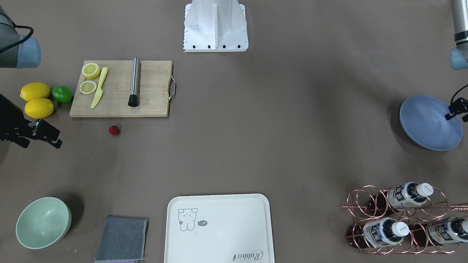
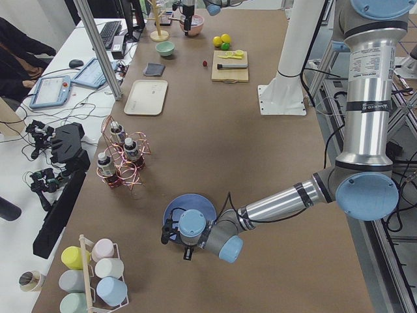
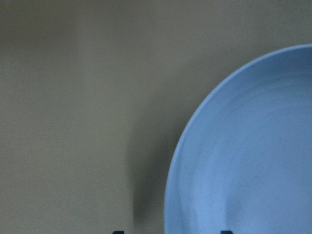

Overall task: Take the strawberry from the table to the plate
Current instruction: 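Move the right gripper in over the green bowl toward the table center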

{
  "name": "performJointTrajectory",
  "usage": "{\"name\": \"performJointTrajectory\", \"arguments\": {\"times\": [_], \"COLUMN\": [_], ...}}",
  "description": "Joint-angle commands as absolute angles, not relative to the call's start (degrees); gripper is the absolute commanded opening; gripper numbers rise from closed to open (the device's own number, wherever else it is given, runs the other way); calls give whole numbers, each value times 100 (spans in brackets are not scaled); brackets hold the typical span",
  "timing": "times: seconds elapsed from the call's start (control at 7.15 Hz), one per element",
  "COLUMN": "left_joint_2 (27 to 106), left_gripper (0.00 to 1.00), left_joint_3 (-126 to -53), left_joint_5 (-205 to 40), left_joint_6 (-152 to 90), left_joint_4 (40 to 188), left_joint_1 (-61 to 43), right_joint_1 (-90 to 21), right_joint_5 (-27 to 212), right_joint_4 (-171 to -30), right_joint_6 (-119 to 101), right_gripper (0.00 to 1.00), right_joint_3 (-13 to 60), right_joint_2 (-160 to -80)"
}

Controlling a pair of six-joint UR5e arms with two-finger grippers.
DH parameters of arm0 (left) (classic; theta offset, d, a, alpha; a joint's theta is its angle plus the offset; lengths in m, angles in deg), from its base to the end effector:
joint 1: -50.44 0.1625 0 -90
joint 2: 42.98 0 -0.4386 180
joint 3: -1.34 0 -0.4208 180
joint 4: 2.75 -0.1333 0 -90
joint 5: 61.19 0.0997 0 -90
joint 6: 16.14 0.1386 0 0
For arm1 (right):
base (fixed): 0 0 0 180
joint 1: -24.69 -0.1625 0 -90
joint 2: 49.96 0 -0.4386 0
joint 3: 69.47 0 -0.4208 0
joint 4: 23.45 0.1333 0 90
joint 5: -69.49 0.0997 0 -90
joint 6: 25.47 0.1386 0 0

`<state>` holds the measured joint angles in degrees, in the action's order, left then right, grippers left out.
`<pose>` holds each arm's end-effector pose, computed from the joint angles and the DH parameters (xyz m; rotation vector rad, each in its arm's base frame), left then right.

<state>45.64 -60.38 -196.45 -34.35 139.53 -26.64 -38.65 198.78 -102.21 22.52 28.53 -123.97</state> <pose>0.0744 -0.4802 0.8609 0.1510 0.8504 0.0694 -0.2503 -0.6001 0.4432 0.0669 -0.8846 0.1368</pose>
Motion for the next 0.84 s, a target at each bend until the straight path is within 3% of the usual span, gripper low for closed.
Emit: {"name": "performJointTrajectory", "arguments": {"times": [0.0,0.56,0.7], "left_joint_2": [4553,4771,4868], "left_gripper": [0,0,0], "left_joint_3": [-6044,-6176,-6516], "left_joint_5": [-19724,-20538,-20838], "left_joint_6": [-3442,-3644,-3653], "left_joint_4": [13937,13684,13082], "left_joint_1": [-2664,-2690,-2751], "right_joint_1": [-3842,-3780,-3763], "right_joint_5": [19878,19878,19869], "right_joint_4": [-10220,-10220,-10220], "right_joint_6": [2252,2252,2252], "right_gripper": [100,100,100], "right_joint_3": [2853,2844,2844], "right_joint_2": [-12396,-12361,-12291]}}
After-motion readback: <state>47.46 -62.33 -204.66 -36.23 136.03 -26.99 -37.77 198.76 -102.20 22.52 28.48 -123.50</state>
